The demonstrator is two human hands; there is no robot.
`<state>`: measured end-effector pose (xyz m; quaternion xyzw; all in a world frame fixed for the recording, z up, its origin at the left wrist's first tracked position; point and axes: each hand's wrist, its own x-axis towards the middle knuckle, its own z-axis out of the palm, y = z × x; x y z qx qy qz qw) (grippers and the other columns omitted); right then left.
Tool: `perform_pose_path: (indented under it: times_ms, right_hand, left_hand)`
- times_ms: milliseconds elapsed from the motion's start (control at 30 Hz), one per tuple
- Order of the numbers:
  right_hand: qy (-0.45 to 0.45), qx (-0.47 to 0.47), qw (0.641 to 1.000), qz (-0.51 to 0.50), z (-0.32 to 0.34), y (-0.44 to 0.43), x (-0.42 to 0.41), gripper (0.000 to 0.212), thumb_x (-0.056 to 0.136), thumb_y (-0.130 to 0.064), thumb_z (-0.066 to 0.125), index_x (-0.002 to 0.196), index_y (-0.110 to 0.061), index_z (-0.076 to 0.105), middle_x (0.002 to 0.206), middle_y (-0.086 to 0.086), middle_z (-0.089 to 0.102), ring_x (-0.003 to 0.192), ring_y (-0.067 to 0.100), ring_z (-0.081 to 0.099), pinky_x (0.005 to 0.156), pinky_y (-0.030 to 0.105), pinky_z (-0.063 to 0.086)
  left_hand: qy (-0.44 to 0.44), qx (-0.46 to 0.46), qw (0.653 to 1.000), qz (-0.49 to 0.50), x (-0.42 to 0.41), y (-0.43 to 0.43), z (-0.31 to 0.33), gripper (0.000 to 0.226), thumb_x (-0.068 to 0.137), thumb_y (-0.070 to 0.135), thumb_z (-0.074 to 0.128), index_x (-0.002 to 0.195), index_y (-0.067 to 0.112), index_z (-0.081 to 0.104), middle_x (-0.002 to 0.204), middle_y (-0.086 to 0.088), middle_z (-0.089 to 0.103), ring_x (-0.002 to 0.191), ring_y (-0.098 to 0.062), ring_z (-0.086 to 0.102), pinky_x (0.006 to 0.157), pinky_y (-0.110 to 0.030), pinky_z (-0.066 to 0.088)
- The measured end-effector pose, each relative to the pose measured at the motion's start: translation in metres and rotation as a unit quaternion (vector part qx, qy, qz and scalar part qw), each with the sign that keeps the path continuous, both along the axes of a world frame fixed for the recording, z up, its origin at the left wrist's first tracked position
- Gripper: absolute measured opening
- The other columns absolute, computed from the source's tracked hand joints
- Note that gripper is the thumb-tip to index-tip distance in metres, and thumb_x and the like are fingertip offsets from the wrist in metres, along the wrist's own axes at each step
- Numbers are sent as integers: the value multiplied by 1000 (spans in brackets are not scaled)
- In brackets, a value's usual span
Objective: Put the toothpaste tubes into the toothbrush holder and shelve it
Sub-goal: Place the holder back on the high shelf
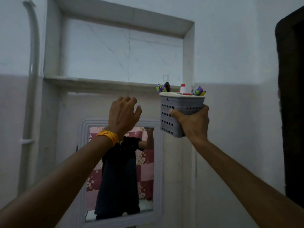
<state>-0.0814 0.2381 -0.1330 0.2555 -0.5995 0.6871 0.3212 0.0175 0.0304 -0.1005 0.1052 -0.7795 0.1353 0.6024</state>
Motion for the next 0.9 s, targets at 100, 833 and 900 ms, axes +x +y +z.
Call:
perform_pose_path:
  times_ms: [100, 833, 900]
  right_hand:
    - [19, -15, 1000, -17, 31, 5, -1, 100, 61, -43, 101, 138, -8, 47, 130, 8, 62, 115, 23, 66, 94, 42, 63]
    - [-3, 3, 990, -139, 188, -62, -71, 115, 69, -67, 84, 153, -7, 33, 149, 14, 49, 138, 37, 48, 108, 55, 49]
    - [-13, 5, 989, -149, 189, -66, -80, 116, 69, -69, 83, 153, -7, 32, 149, 14, 49, 139, 37, 47, 107, 56, 48]
  left_hand:
    - [18, -7, 1000, -10, 0, 0, 25, 34, 94, 33, 50, 111, 6, 63, 106, -14, 68, 99, -31, 59, 79, -39, 46]
    - [-170, 4, 977, 129, -72, -38, 133, 86, 90, 73, 11, 82, 10, 68, 73, -5, 63, 70, -24, 57, 68, -32, 36]
    - [-181, 13, 975, 131, -72, -39, 136, 88, 89, 75, 10, 84, 10, 69, 69, -3, 59, 67, -22, 54, 69, -32, 34]
